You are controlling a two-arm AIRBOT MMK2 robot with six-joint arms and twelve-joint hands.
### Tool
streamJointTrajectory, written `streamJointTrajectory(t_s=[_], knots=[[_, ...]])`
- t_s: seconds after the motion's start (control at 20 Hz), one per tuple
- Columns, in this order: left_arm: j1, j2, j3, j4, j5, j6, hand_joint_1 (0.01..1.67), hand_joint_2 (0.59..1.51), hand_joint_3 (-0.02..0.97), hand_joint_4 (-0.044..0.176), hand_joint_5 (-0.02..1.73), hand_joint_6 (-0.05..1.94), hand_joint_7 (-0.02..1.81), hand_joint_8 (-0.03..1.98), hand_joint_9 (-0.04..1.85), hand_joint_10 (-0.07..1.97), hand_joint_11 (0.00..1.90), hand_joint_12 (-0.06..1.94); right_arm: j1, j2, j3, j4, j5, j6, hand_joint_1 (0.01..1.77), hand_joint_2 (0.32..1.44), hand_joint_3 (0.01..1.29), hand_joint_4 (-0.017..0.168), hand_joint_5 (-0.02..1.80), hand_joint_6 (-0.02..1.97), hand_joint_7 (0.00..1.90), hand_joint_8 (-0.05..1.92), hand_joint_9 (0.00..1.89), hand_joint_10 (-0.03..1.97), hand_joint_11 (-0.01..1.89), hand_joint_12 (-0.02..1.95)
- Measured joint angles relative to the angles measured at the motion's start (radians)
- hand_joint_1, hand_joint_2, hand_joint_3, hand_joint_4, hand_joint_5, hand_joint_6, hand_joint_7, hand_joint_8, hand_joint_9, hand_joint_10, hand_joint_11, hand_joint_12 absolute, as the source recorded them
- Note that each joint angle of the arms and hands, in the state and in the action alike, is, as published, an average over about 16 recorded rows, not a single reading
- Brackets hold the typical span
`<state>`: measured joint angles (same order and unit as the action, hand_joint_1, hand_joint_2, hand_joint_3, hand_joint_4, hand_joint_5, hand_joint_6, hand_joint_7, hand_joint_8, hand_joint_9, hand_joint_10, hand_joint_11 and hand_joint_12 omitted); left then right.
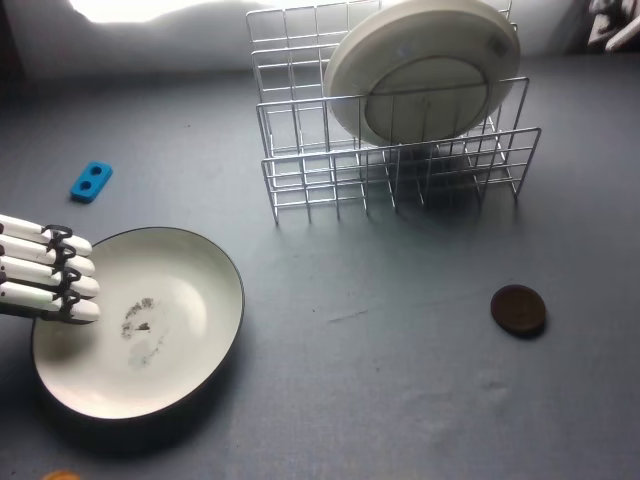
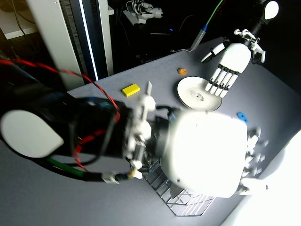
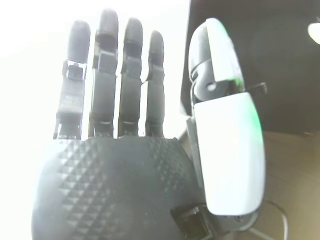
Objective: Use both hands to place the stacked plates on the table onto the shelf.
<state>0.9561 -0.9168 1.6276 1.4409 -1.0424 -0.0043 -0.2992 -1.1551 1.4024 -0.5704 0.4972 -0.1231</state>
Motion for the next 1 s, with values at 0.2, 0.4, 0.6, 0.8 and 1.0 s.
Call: streamJointTrajectory(t_s=[0.2, 0.4, 0.6, 0.8, 1.0], knots=[[0.020, -0.007, 0.002, -0.011, 0.016, -0.001, 0.02, 1.125, 0.013, 0.000, 0.06, 0.01, 0.05, 0.00, 0.02, 0.01, 0.01, -0.02, 0.012, 0.038, -0.102, -0.021, 0.017, -0.108, 0.81, 1.01, 0.01, -0.001, 0.39, 0.02, 0.42, 0.00, 0.41, 0.02, 0.13, 0.65], [0.044, -0.013, 0.003, -0.026, 0.028, -0.009, 0.02, 1.127, 0.013, -0.003, 0.05, 0.00, 0.05, 0.00, 0.02, 0.01, 0.01, -0.03, 0.004, 0.039, -0.191, -0.023, 0.006, -0.216, 0.73, 0.94, 0.01, -0.001, 0.19, 0.02, 0.20, 0.00, 0.19, 0.02, 0.04, 0.36], [0.068, -0.017, 0.004, -0.038, 0.039, -0.023, 0.02, 1.130, 0.013, -0.006, 0.04, -0.01, 0.05, 0.00, 0.02, 0.01, 0.01, -0.03, -0.030, -0.008, -0.243, 0.017, -0.031, -0.343, 0.75, 0.88, 0.01, 0.000, 0.05, 0.02, 0.05, 0.00, 0.05, 0.02, 0.01, 0.08], [0.087, -0.019, 0.002, -0.047, 0.046, -0.042, 0.02, 1.133, 0.014, -0.009, 0.03, -0.03, 0.05, 0.00, 0.02, 0.01, 0.01, -0.03, -0.073, -0.083, -0.251, 0.076, -0.057, -0.464, 0.85, 0.86, 0.01, 0.001, 0.02, 0.02, 0.01, 0.00, 0.02, 0.02, 0.01, 0.01], [0.102, -0.020, 0.000, -0.055, 0.050, -0.060, 0.02, 1.134, 0.013, -0.010, 0.02, -0.03, 0.04, 0.00, 0.02, 0.01, 0.01, -0.03, -0.121, -0.169, -0.231, 0.146, -0.086, -0.563, 1.03, 0.89, 0.01, 0.001, 0.02, 0.02, 0.01, 0.00, 0.02, 0.02, 0.02, 0.02]])
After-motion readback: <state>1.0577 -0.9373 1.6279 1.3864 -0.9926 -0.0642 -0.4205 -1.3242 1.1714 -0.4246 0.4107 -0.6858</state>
